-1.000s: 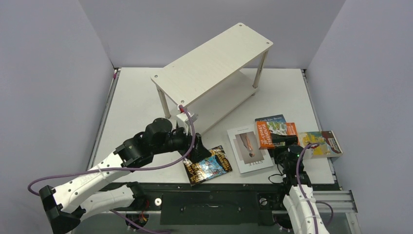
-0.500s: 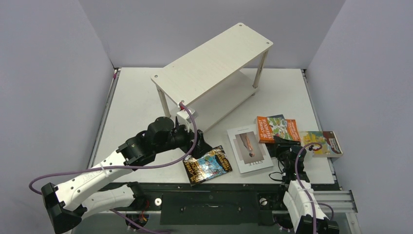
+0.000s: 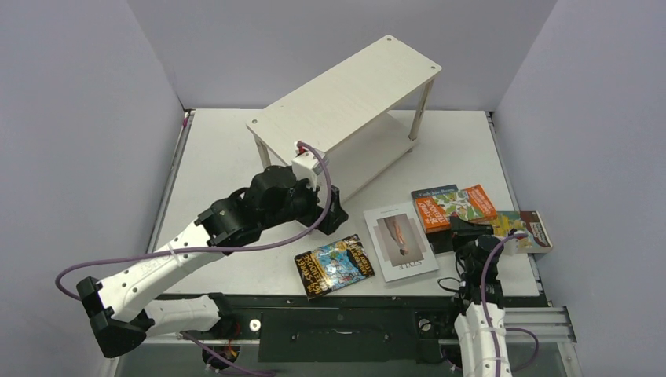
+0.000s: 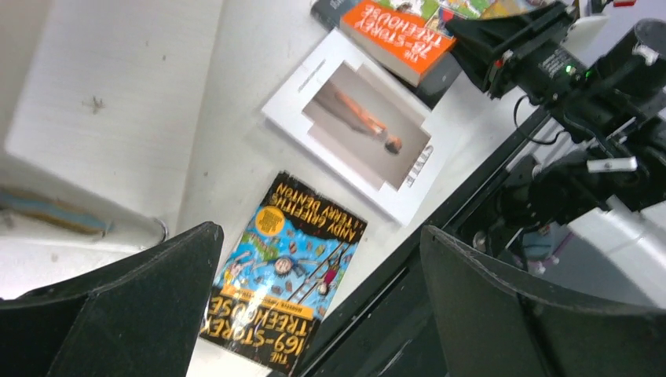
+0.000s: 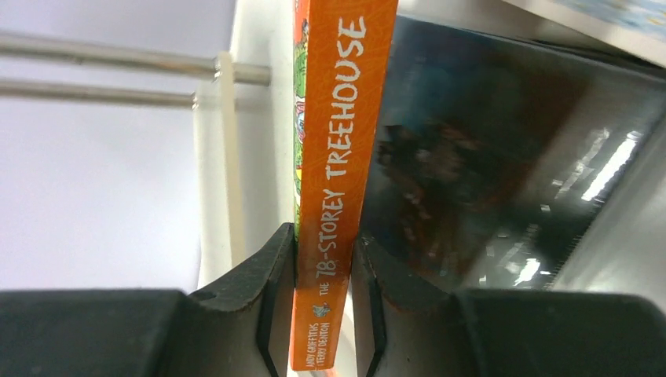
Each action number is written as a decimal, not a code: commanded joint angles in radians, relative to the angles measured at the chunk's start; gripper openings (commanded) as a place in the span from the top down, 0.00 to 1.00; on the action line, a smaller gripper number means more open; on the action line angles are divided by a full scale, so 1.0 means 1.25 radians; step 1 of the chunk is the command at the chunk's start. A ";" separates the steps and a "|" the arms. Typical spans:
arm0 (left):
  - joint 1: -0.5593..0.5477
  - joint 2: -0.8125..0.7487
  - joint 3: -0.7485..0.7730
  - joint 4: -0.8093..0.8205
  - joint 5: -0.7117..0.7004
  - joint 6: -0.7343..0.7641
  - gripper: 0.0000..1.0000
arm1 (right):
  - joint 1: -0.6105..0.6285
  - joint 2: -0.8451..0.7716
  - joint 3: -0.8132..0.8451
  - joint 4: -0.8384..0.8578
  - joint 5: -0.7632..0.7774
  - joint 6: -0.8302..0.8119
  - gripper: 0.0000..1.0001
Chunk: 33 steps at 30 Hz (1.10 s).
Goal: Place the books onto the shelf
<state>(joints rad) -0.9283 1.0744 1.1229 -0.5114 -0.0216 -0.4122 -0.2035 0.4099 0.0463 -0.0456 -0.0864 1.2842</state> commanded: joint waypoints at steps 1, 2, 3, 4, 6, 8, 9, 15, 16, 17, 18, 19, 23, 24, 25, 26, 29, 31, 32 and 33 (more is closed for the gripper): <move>-0.042 0.084 0.181 -0.066 -0.038 0.032 0.04 | -0.003 -0.017 0.153 0.020 -0.097 -0.141 1.00; -0.044 0.094 0.199 -0.068 -0.028 0.033 0.04 | -0.002 -0.005 0.169 0.040 -0.156 -0.164 1.00; -0.046 0.107 0.230 -0.063 0.004 0.032 0.04 | -0.002 0.020 0.197 0.080 -0.192 -0.172 1.00; -0.046 0.112 0.243 -0.056 0.028 0.026 0.04 | 0.000 0.030 0.212 0.096 -0.250 -0.182 1.00; -0.046 0.125 0.278 -0.038 0.079 0.022 0.04 | 0.005 0.037 0.275 0.131 -0.300 -0.205 1.00; -0.046 0.140 0.316 -0.038 0.117 0.023 0.04 | 0.012 0.033 0.329 0.106 -0.316 -0.243 1.00; -0.046 0.144 0.340 -0.045 0.122 0.027 0.04 | 0.014 0.032 0.346 0.088 -0.323 -0.256 1.00; -0.047 0.134 0.384 -0.098 0.156 0.059 0.04 | 0.025 0.038 0.485 0.066 -0.380 -0.288 1.00; -0.047 0.120 0.386 -0.109 0.160 0.064 0.04 | 0.030 0.040 0.517 0.068 -0.388 -0.289 1.00; -0.047 0.112 0.391 -0.113 0.160 0.068 0.04 | 0.033 0.041 0.533 0.069 -0.391 -0.285 1.00; -0.046 0.094 0.394 -0.122 0.157 0.072 0.04 | 0.039 0.048 0.566 0.081 -0.398 -0.279 1.00; -0.046 0.083 0.400 -0.125 0.151 0.078 0.04 | 0.043 0.053 0.580 0.093 -0.403 -0.258 1.00; -0.036 0.031 0.415 -0.158 -0.042 0.079 0.04 | 0.116 0.107 0.674 0.165 -0.379 -0.213 1.00; -0.014 0.024 0.418 -0.181 -0.128 0.077 0.04 | 0.163 0.136 0.712 0.152 -0.363 -0.219 1.00; 0.003 0.022 0.420 -0.192 -0.156 0.068 0.04 | 0.192 0.153 0.751 0.140 -0.323 -0.240 1.00; 0.052 0.018 0.420 -0.212 -0.169 0.063 0.04 | 0.249 0.189 0.769 0.130 -0.304 -0.249 1.00; 0.171 -0.011 0.402 -0.218 -0.087 0.029 0.04 | 0.388 0.292 0.847 0.134 -0.223 -0.273 1.00; 0.244 -0.027 0.389 -0.221 -0.051 0.012 0.04 | 0.473 0.345 0.878 0.144 -0.154 -0.269 1.00; 0.286 -0.031 0.384 -0.223 -0.041 0.007 0.04 | 0.499 0.359 0.882 0.153 -0.128 -0.264 1.00; 0.321 -0.041 0.380 -0.225 -0.024 -0.001 0.04 | 0.547 0.386 0.886 0.169 -0.066 -0.260 1.00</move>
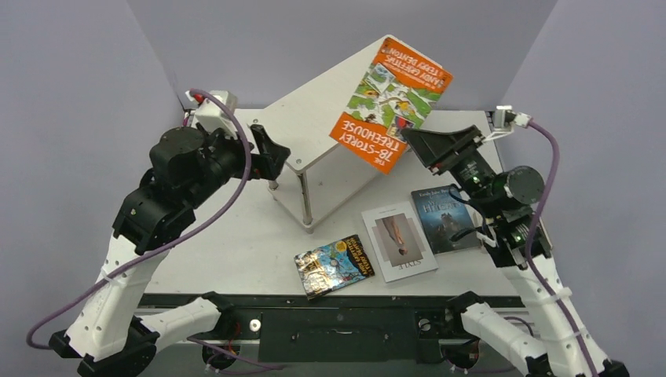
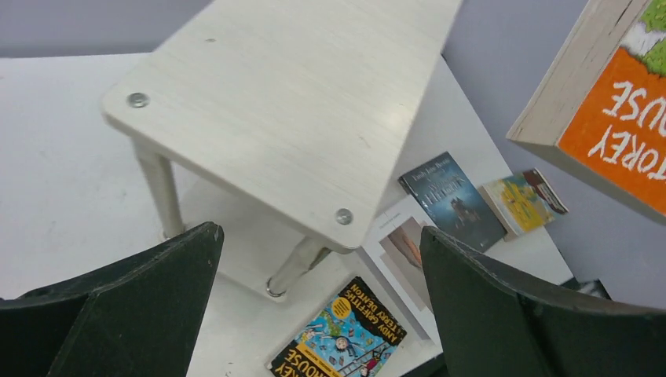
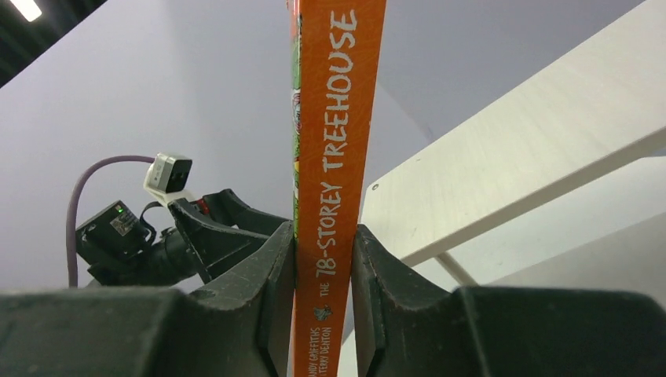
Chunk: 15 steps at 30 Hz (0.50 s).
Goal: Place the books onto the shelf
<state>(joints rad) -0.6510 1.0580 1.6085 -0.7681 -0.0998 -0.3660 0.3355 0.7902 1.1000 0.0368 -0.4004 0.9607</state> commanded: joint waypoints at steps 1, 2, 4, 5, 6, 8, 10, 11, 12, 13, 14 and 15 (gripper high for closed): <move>0.114 -0.033 -0.010 -0.020 0.046 -0.041 0.04 | 0.137 0.096 0.045 0.109 0.220 0.016 1.00; 0.138 -0.042 -0.011 -0.019 0.056 -0.048 0.04 | 0.171 0.120 0.043 0.126 0.281 0.031 1.00; 0.157 -0.052 -0.011 -0.017 0.063 -0.058 0.04 | 0.211 0.155 0.027 0.161 0.376 0.071 1.00; 0.161 -0.055 -0.011 -0.019 0.063 -0.065 0.04 | 0.223 0.165 0.023 0.171 0.429 0.088 1.00; 0.167 -0.058 -0.010 -0.022 0.060 -0.068 0.04 | 0.241 0.186 0.015 0.189 0.455 0.095 1.00; 0.171 -0.062 -0.009 -0.029 0.059 -0.073 0.04 | 0.258 0.216 0.002 0.231 0.509 0.120 1.00; 0.174 -0.066 -0.015 -0.033 0.056 -0.076 0.04 | 0.264 0.247 -0.003 0.260 0.530 0.155 1.00; 0.174 -0.069 -0.018 -0.033 0.054 -0.079 0.04 | 0.267 0.265 -0.002 0.270 0.533 0.179 1.00; 0.176 -0.071 -0.023 -0.034 0.052 -0.079 0.04 | 0.269 0.271 -0.002 0.272 0.536 0.201 1.00; 0.177 -0.073 -0.027 -0.035 0.050 -0.081 0.04 | 0.274 0.280 -0.002 0.272 0.542 0.209 1.00; 0.179 -0.074 -0.030 -0.034 0.048 -0.082 0.04 | 0.276 0.282 -0.004 0.270 0.548 0.228 1.00; 0.180 -0.077 -0.036 -0.031 0.047 -0.085 0.04 | 0.285 0.283 -0.009 0.263 0.565 0.237 1.00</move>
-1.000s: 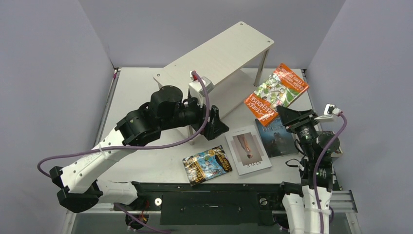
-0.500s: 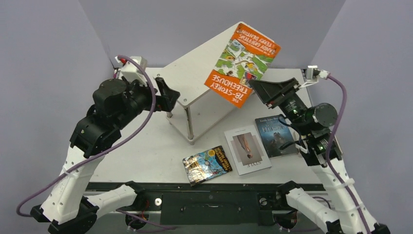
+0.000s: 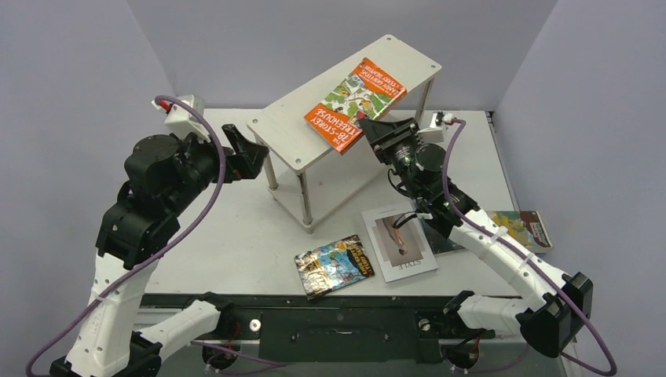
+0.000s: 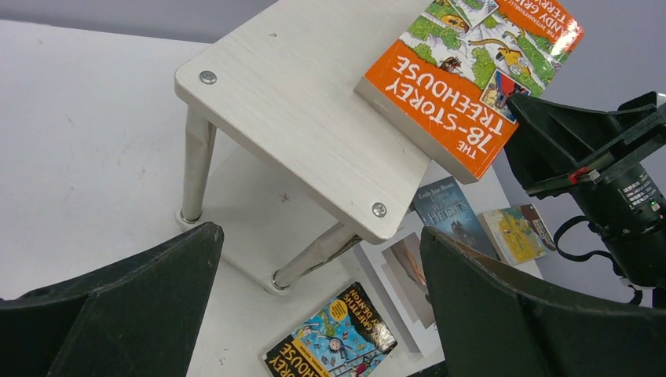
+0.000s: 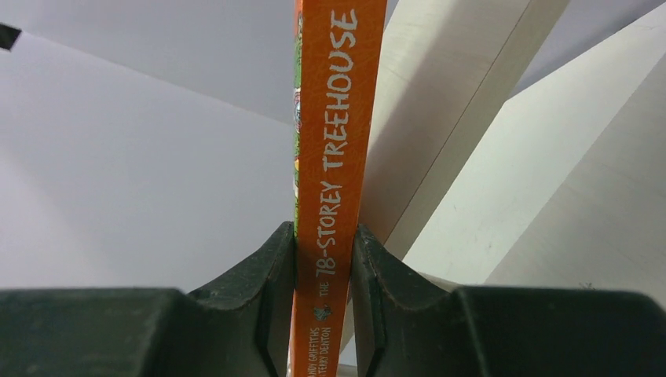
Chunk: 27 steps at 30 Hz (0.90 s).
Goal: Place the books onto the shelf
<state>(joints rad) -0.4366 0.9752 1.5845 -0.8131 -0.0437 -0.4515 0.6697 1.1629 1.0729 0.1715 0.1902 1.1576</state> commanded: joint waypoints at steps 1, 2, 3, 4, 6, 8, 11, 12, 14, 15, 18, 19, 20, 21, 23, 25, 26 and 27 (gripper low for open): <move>0.010 -0.011 -0.020 0.007 0.002 -0.017 0.04 | 0.021 -0.016 0.007 0.151 0.103 0.101 1.00; 0.010 -0.010 -0.026 0.012 0.003 -0.020 0.04 | 0.032 -0.020 -0.008 0.155 0.130 0.109 1.00; 0.011 -0.008 -0.030 0.015 0.004 -0.021 0.04 | 0.036 -0.023 -0.018 0.159 0.152 0.121 1.00; 0.012 -0.004 -0.035 0.020 0.007 -0.025 0.04 | 0.040 -0.023 -0.030 0.160 0.157 0.128 1.00; 0.014 0.005 -0.039 0.024 0.010 -0.030 0.04 | 0.041 -0.015 -0.033 0.156 0.155 0.151 1.00; 0.016 0.013 -0.043 0.029 0.016 -0.033 0.04 | 0.044 -0.003 -0.030 0.156 0.148 0.177 1.00; 0.018 0.019 -0.048 0.035 0.023 -0.036 0.04 | 0.046 0.020 -0.013 0.151 0.125 0.200 1.00; 0.019 0.019 -0.054 0.040 0.027 -0.036 0.04 | 0.046 0.029 -0.011 0.146 0.120 0.202 1.00; 0.021 0.016 -0.065 0.047 0.028 -0.039 0.04 | 0.045 0.034 -0.015 0.147 0.114 0.207 1.00; 0.021 0.015 -0.068 0.048 0.029 -0.041 0.04 | 0.044 0.033 -0.025 0.151 0.113 0.211 1.00; 0.026 0.007 -0.084 0.053 0.034 -0.046 0.04 | 0.027 0.019 -0.041 0.157 0.114 0.206 1.00; 0.026 0.004 -0.086 0.049 0.035 -0.046 0.04 | 0.008 0.011 -0.044 0.153 0.106 0.201 1.00; 0.027 0.003 -0.088 0.048 0.034 -0.046 0.04 | -0.006 0.008 -0.042 0.146 0.086 0.192 1.00; 0.028 -0.002 -0.090 0.047 0.034 -0.046 0.04 | -0.034 0.004 -0.031 0.121 0.076 0.187 1.00; 0.029 -0.006 -0.096 0.050 0.033 -0.046 0.04 | -0.071 0.009 -0.002 0.075 0.029 0.169 1.00; 0.031 -0.005 -0.100 0.054 0.033 -0.047 0.04 | -0.086 0.015 0.015 0.052 -0.002 0.166 1.00; 0.031 -0.004 -0.102 0.055 0.033 -0.049 0.04 | -0.087 0.015 0.012 0.051 -0.010 0.168 1.00; 0.032 -0.001 -0.103 0.059 0.034 -0.049 0.04 | -0.086 0.015 0.009 0.054 -0.013 0.173 1.00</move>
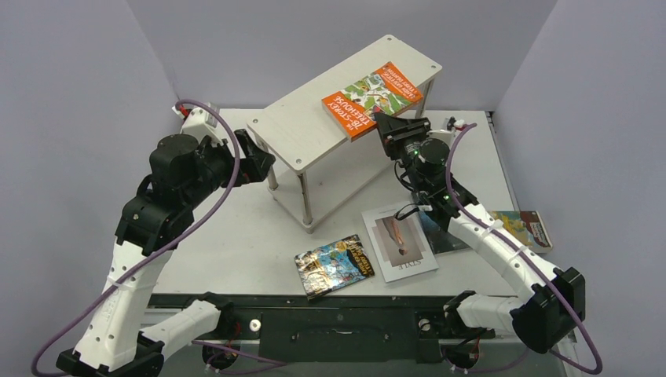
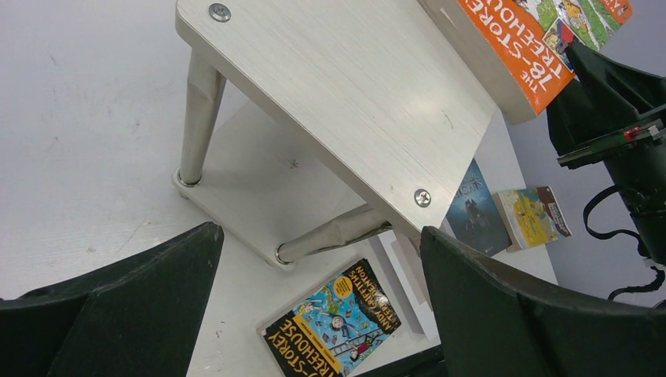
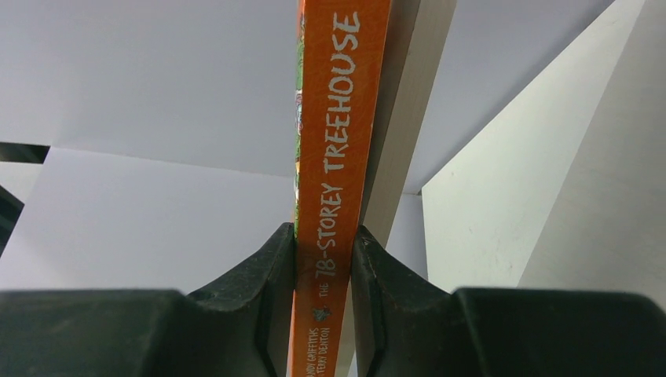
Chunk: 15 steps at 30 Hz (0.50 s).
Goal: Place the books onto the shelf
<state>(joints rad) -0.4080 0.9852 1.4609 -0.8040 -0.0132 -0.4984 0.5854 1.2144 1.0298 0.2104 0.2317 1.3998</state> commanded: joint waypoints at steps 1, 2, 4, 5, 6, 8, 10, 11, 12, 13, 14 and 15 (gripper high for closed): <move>0.009 -0.009 -0.004 0.052 0.010 -0.013 0.04 | -0.014 -0.026 0.034 0.027 -0.054 -0.011 1.00; 0.010 -0.006 -0.003 0.054 0.010 -0.014 0.04 | -0.011 -0.025 0.029 0.037 -0.058 -0.006 1.00; 0.010 -0.003 -0.003 0.057 0.011 -0.016 0.04 | 0.000 -0.024 0.020 0.053 -0.067 0.004 1.00; 0.010 -0.002 -0.003 0.058 0.011 -0.016 0.04 | 0.012 -0.025 0.021 0.055 -0.065 0.005 1.00; 0.010 0.000 -0.003 0.059 0.011 -0.016 0.04 | 0.019 -0.025 0.023 0.058 -0.064 0.005 1.00; 0.010 0.002 -0.004 0.061 0.011 -0.018 0.04 | 0.036 -0.021 0.038 0.060 -0.063 -0.005 1.00; 0.011 0.001 -0.008 0.067 0.011 -0.022 0.04 | 0.050 -0.008 0.058 0.055 -0.068 -0.015 1.00; 0.011 -0.001 -0.014 0.076 0.020 -0.027 0.04 | 0.057 0.000 0.071 0.047 -0.070 -0.017 1.00; 0.011 -0.005 -0.018 0.081 0.027 -0.030 0.04 | 0.061 0.005 0.075 0.046 -0.075 -0.018 1.00; 0.011 -0.007 -0.023 0.090 0.035 -0.035 0.04 | 0.066 0.015 0.081 0.047 -0.079 -0.018 1.00; 0.011 -0.010 -0.024 0.091 0.037 -0.036 0.04 | 0.069 0.019 0.088 0.047 -0.088 -0.020 0.94; 0.010 -0.009 -0.024 0.092 0.039 -0.038 0.04 | 0.076 0.025 0.089 0.048 -0.091 -0.022 0.85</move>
<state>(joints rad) -0.4019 0.9863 1.4395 -0.7582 0.0048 -0.5240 0.6579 1.2350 1.0660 0.1913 0.1581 1.3956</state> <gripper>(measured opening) 0.965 0.234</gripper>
